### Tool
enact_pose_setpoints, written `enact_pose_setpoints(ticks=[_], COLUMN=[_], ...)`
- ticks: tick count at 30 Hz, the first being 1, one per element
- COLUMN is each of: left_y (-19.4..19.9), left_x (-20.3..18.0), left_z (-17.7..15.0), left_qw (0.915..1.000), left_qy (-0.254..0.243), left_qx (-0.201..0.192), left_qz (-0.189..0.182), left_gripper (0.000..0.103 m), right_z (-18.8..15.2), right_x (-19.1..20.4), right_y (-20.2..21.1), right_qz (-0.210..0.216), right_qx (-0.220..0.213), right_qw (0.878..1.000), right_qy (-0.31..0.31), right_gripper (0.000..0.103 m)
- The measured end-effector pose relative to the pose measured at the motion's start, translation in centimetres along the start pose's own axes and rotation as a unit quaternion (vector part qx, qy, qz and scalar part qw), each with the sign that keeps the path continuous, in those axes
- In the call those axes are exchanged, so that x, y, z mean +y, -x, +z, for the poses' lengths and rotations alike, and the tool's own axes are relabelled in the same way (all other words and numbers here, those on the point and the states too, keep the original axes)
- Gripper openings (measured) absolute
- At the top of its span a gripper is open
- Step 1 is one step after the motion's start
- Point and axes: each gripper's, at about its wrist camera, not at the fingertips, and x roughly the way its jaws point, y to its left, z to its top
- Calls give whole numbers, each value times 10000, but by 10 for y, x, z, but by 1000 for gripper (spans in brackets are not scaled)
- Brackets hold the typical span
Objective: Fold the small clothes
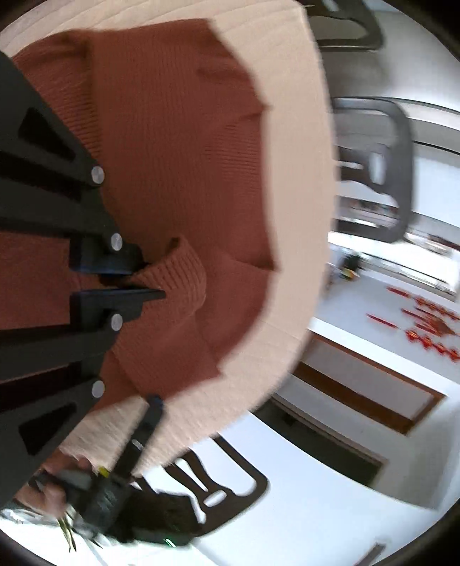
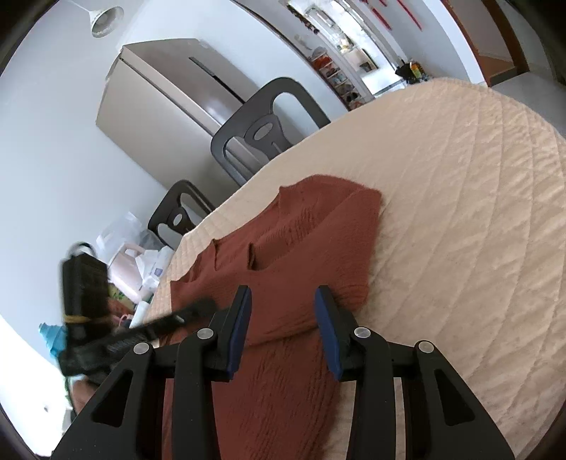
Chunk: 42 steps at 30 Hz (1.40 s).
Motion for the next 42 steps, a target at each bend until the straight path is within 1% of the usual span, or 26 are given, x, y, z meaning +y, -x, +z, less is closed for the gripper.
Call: enact_pose_setpoints(ticks=[2,3,4,8,9,10,11,12,13,15,16,17,18,19,20,22,24,25,27,29,31,32,34,36,39,42], left_y=[1,-3,-9,-49,-51,-47,-42,-32,-24,-12,-11,-13,-20,-30,-42,-42,-35,-30,-18,-8,-10,-7,7,26,61,77], left_x=[3,6,10,35,40,44,45,45,44,37,33,28,24,19,21,19,19,18,23,33,48,57,67,72,80,85], left_z=[15,20,21,13,10,9,8,7,8,10,10,10,7,3,-3,-10,-12,-12,-11,-14,-20,-24,-34,-48,-69,-91], left_qw=[9999,9999,9998,9957,9949,9954,9952,9953,9959,9976,9981,9988,9990,9984,9967,9975,9972,9974,9975,9958,9931,9925,9946,9927,9908,9868], left_qy=[46,51,82,341,404,498,579,636,636,565,509,383,244,119,53,-89,-53,-38,-77,-119,-25,75,204,276,311,321], left_qx=[-135,-109,-46,675,731,667,617,502,360,125,84,103,196,375,640,440,481,456,297,188,408,512,416,364,65,-55], left_qz=[-8,54,169,529,569,484,489,539,537,382,329,299,329,407,496,542,571,553,638,885,1096,1105,933,1114,1319,1585], left_gripper=[7,7,7,11,13,13,17,19,20,26,28,31,32,32,32,32,32,32,32,32,32,32,32,32,35,36], right_z=[1,1,2,2,2,2,2,3,5,9,11,11,9,9,9,9,8,7,6,5,5,6,4,3,0,-1], right_x=[-2,-3,-5,-13,-14,-16,-16,-14,-8,0,1,0,-3,-7,-10,-13,-12,-9,-5,-7,-13,-13,-11,-6,1,6], right_y=[3,4,4,-3,-5,-7,-6,-4,-1,-1,-6,-12,-23,-29,-28,-25,-20,-17,-16,-21,-26,-25,-20,-15,-7,-1], right_qz=[-7,-15,-39,-334,-391,-414,-402,-395,-429,-479,-445,-472,-634,-625,-576,-541,-477,-437,-409,-490,-382,-364,-360,-352,-321,-308], right_qx=[-72,-90,-94,46,103,163,152,80,-72,-197,-143,-22,247,395,397,353,249,168,150,306,469,429,328,210,68,-67], right_qw=[10000,9999,9999,9992,9989,9986,9987,9989,9991,9984,9986,9986,9975,9972,9975,9979,9985,9989,9989,9982,9982,9984,9988,9991,9990,9986], right_qy=[-20,-44,-71,-218,-251,-292,-287,-224,-11,235,254,228,170,81,3,-50,-29,41,161,137,-18,-37,33,144,307,414], right_gripper=[38,38,38,38,38,38,38,36,26,15,15,15,15,9,6,5,5,8,9,10,10,10,11,15,21,33])
